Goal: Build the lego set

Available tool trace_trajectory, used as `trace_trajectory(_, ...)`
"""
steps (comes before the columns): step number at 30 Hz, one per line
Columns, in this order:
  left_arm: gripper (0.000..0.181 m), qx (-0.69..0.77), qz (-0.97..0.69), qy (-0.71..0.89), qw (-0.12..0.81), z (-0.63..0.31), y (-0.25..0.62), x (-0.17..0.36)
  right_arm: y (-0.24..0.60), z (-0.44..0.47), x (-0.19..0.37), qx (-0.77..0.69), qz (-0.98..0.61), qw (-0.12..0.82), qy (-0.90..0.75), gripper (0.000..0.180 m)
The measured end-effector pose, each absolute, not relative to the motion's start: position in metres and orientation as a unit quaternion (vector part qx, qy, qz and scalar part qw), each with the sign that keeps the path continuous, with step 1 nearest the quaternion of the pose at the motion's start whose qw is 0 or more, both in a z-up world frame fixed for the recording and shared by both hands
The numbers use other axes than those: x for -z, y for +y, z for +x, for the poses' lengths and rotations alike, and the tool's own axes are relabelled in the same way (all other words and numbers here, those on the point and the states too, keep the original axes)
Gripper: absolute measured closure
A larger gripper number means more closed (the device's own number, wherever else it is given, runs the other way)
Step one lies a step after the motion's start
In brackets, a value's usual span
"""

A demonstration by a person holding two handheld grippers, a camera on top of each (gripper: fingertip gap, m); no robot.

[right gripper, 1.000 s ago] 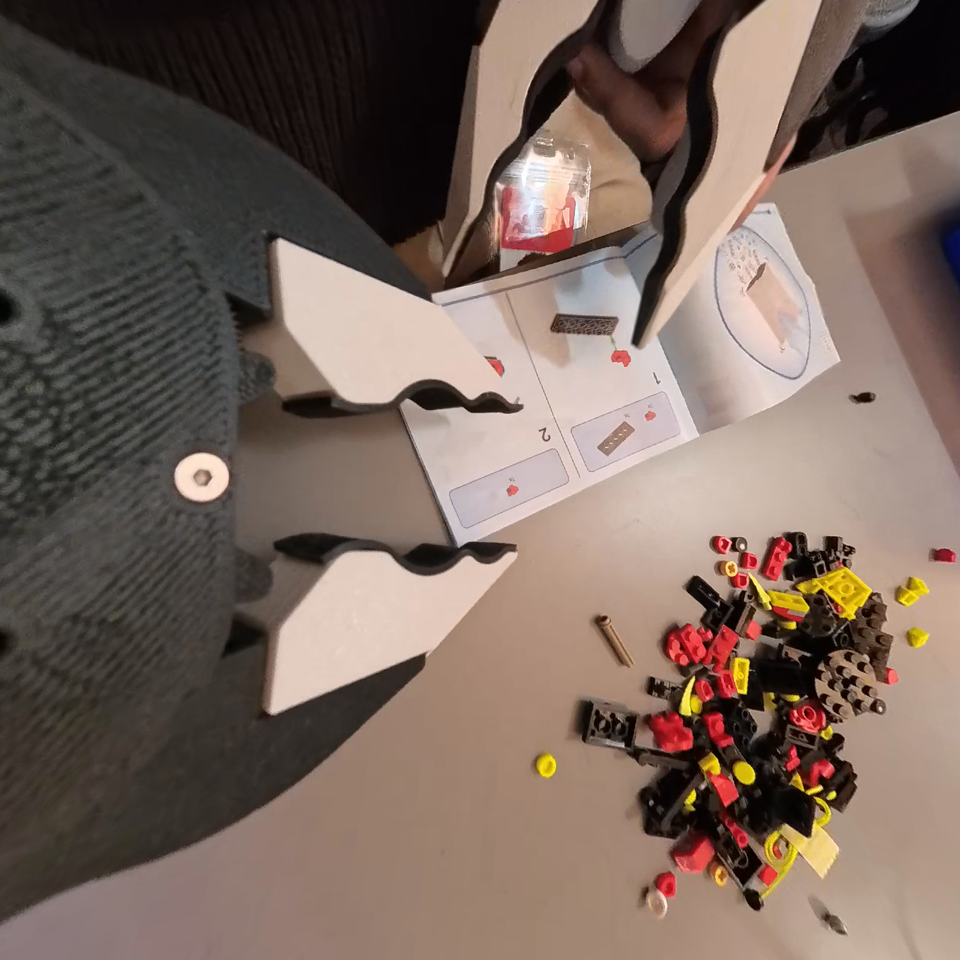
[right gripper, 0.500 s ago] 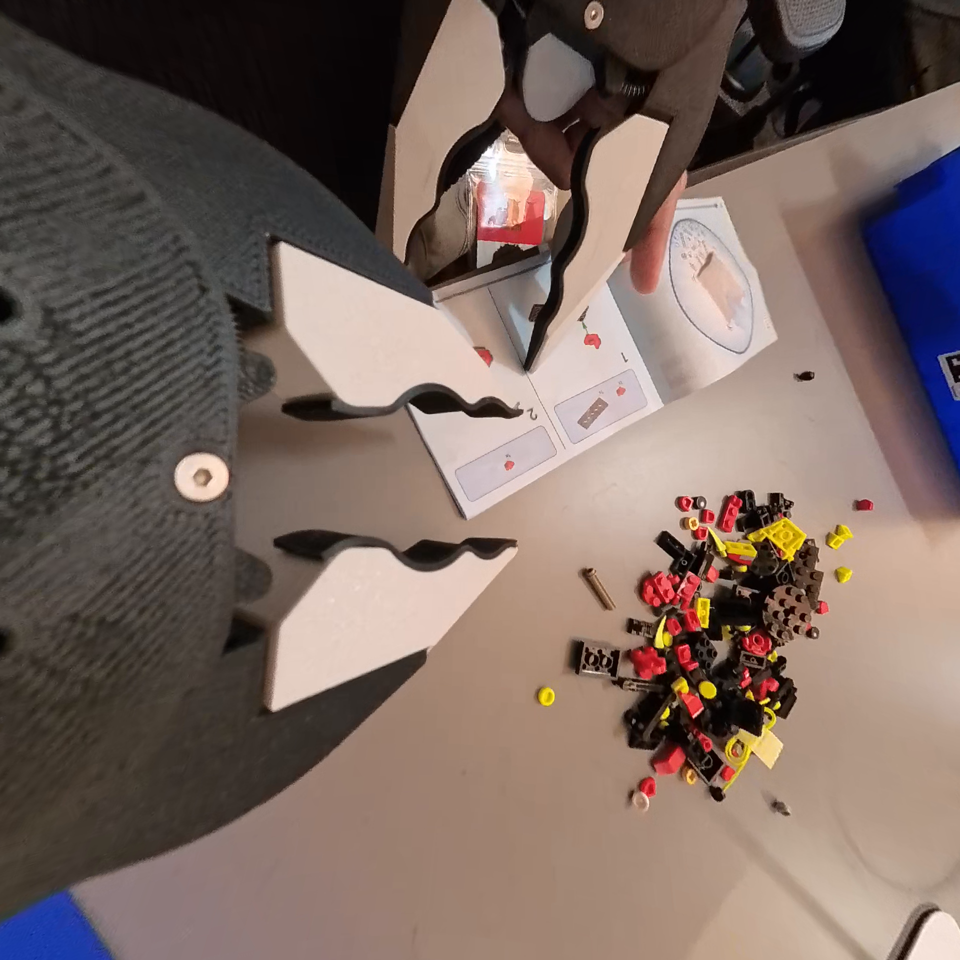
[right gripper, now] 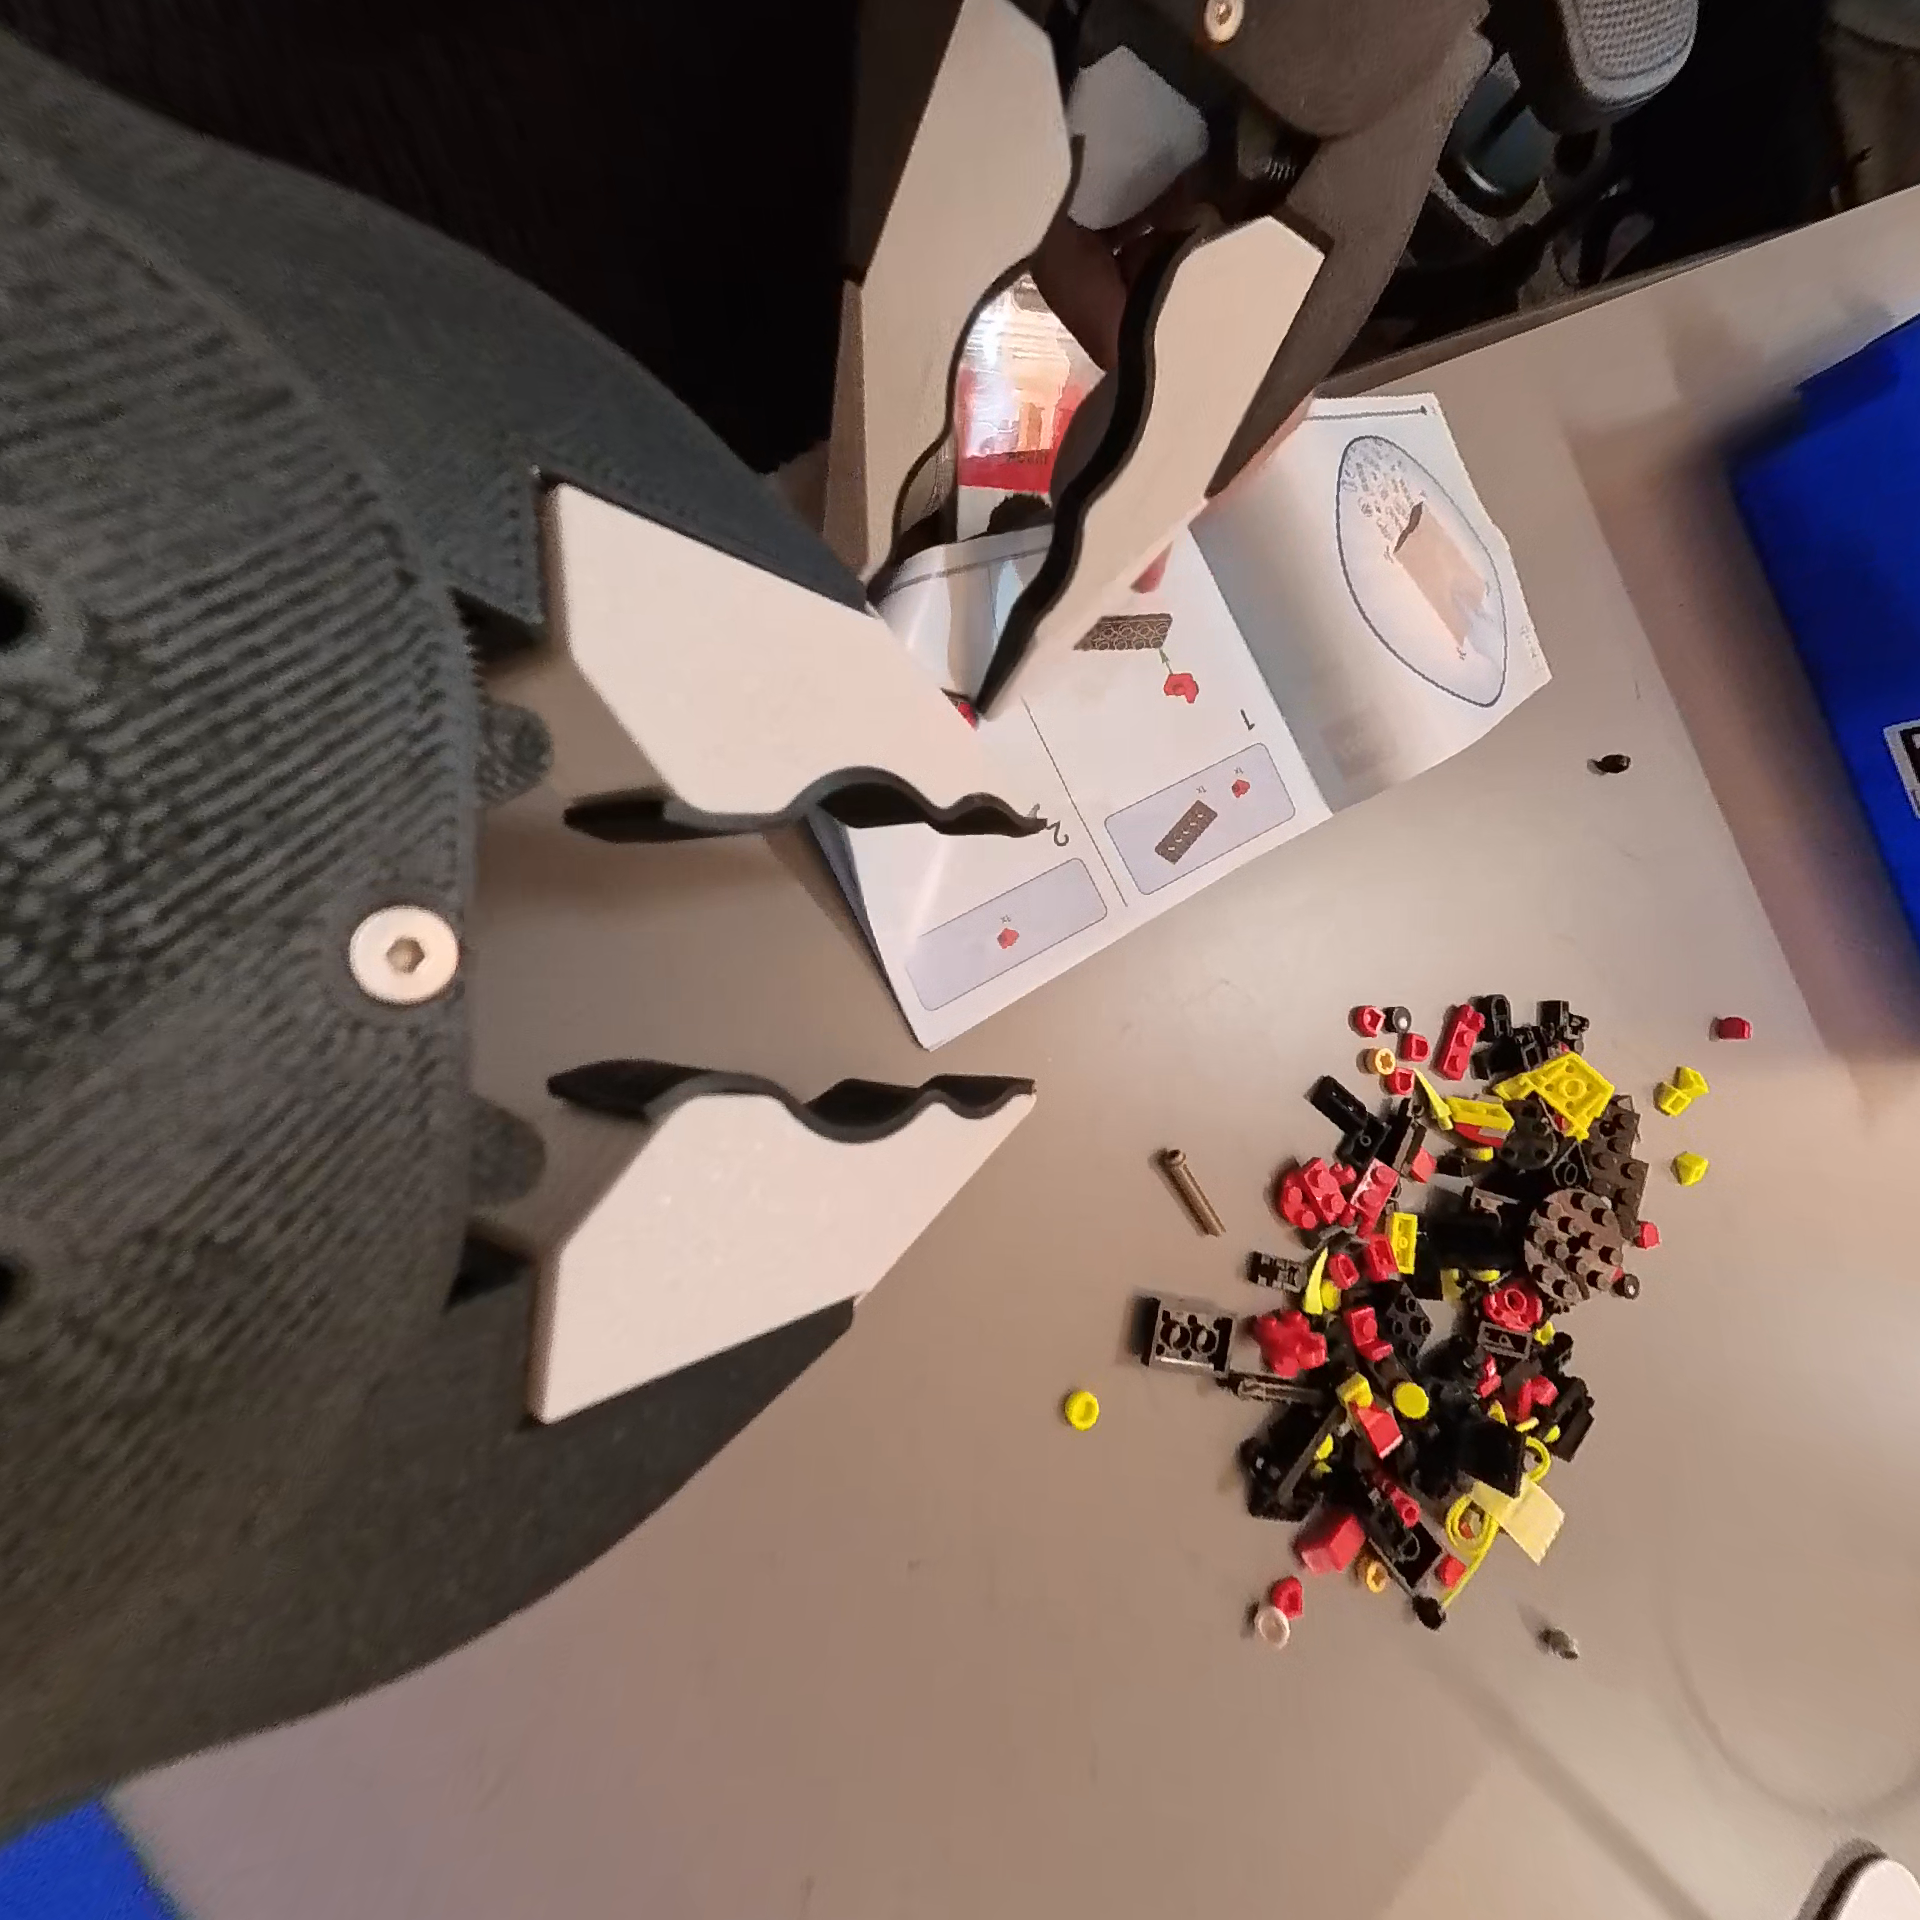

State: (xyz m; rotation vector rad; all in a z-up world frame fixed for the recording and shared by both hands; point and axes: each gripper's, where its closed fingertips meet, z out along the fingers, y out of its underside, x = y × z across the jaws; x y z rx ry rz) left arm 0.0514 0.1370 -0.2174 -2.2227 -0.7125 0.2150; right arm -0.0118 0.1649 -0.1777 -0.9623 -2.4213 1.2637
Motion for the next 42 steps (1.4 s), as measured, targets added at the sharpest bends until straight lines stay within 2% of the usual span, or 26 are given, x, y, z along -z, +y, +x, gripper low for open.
trace_trajectory(20,0.146,-0.036,-0.854,-0.294,0.428,0.054,0.139,0.205,0.168,-0.014,0.178,-0.435,-0.337,0.118,-0.826,0.134)
trace_trajectory(26,0.169,-0.066,-0.838,-0.303,0.449,0.040,0.132,0.192,0.169,-0.016,0.177,-0.435,-0.338,0.124,-0.825,0.134)
trace_trajectory(29,0.181,-0.081,-0.793,-0.349,0.492,0.015,0.114,0.167,0.173,-0.020,0.167,-0.454,-0.345,0.135,-0.810,0.136)
trace_trajectory(32,0.181,-0.032,-0.708,-0.436,0.555,-0.008,0.085,0.145,0.173,-0.021,0.161,-0.469,-0.344,0.138,-0.801,0.140)
trace_trajectory(36,0.181,0.035,-0.592,-0.538,0.599,-0.028,0.044,0.144,0.151,-0.004,0.169,-0.473,-0.312,0.087,-0.819,0.142)
trace_trajectory(37,0.181,0.052,-0.569,-0.555,0.604,-0.030,0.037,0.145,0.145,0.002,0.175,-0.463,-0.298,0.078,-0.831,0.144)
trace_trajectory(39,0.181,0.084,-0.540,-0.576,0.608,-0.033,0.028,0.148,0.136,0.013,0.188,-0.431,-0.267,0.070,-0.859,0.160)
trace_trajectory(42,0.181,0.101,-0.522,-0.591,0.606,-0.035,0.022,0.150,0.130,0.024,0.207,-0.378,-0.229,0.075,-0.894,0.164)
